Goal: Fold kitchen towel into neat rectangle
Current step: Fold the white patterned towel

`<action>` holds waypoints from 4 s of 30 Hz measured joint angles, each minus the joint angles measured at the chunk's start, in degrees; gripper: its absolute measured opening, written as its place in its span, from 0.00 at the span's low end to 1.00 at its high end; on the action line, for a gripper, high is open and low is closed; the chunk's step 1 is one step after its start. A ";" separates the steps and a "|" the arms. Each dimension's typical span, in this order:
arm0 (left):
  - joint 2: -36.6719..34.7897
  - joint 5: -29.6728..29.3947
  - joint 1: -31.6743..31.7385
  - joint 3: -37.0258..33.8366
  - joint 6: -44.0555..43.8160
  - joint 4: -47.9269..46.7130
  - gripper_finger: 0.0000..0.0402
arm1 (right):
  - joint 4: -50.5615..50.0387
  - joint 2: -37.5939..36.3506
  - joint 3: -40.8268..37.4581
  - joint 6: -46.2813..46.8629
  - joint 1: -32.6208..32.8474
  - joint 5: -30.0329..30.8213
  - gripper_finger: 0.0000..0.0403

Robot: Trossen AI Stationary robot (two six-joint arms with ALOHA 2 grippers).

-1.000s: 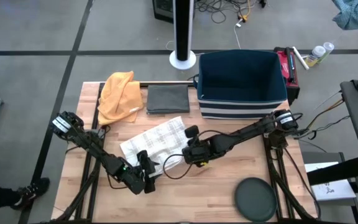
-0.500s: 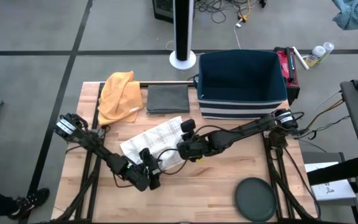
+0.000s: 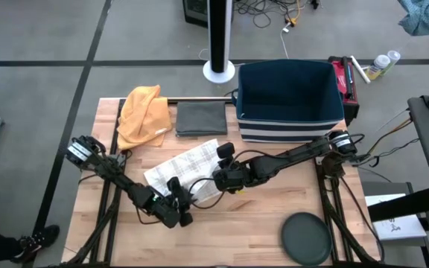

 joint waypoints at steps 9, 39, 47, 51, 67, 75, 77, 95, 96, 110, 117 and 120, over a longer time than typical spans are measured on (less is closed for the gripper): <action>0.00 -0.04 0.02 0.00 0.22 -1.58 0.07 | 0.10 -0.02 0.00 -1.90 0.02 1.40 0.02; -0.57 0.15 0.72 0.00 -4.48 -7.93 0.02 | 5.36 -0.26 2.98 -11.86 -0.11 5.75 0.02; -1.73 1.27 0.58 0.02 -4.23 -8.12 0.01 | 4.98 -0.28 3.13 -11.65 -0.11 5.68 0.02; -1.79 2.26 0.59 0.02 -3.89 -8.14 0.07 | 4.98 -0.28 3.13 -11.37 -0.11 5.57 0.02; -9.26 12.36 0.50 0.00 4.82 -15.00 0.47 | 5.01 -0.28 3.19 -10.87 -0.11 5.44 0.02; -16.27 13.23 1.28 -4.40 5.24 -12.68 0.41 | 4.97 -0.28 3.19 -10.92 0.04 5.39 0.02; -17.05 14.89 1.73 -6.83 5.22 -6.48 0.40 | 4.98 -0.28 3.19 -10.92 0.16 5.39 0.02; -12.65 8.82 2.67 -13.84 5.69 7.45 0.38 | 4.96 -0.28 3.19 -9.55 0.27 3.90 0.02; -12.95 9.25 2.67 -13.52 5.89 6.11 0.38 | 4.99 -0.28 3.19 -9.52 0.28 3.88 0.02; -14.44 9.62 2.64 -9.65 4.54 -7.43 0.41 | 4.98 -0.28 3.19 -8.52 0.28 2.38 0.02; -20.63 5.28 2.62 -8.70 1.74 -18.15 0.42 | 4.81 -0.28 3.19 -8.02 0.28 1.33 0.02; -22.80 4.51 2.62 -8.92 1.76 -17.27 0.41 | 4.74 -0.28 3.19 -8.06 0.28 1.33 0.02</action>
